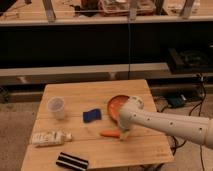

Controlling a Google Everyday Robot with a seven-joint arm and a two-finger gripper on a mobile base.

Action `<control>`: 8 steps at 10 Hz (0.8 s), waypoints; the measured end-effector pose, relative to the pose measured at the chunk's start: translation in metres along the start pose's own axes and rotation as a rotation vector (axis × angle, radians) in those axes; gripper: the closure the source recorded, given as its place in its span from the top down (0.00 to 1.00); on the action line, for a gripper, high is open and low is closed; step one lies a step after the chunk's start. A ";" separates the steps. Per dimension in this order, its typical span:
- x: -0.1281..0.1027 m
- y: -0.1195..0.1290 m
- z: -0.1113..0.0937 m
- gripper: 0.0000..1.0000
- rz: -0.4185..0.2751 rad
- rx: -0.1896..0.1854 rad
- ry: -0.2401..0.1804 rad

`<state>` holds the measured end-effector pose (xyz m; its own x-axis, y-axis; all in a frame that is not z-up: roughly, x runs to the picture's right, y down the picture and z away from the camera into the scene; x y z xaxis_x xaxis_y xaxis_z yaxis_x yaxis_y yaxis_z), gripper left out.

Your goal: Drag the pepper across the table

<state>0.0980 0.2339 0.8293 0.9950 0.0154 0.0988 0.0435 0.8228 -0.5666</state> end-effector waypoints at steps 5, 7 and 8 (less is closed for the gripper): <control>-0.001 0.001 0.000 0.00 -0.002 0.000 -0.001; -0.010 0.009 -0.005 0.00 -0.043 0.005 -0.015; -0.029 0.026 -0.010 0.00 -0.093 0.001 -0.035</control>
<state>0.0712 0.2487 0.8033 0.9829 -0.0416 0.1795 0.1358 0.8223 -0.5527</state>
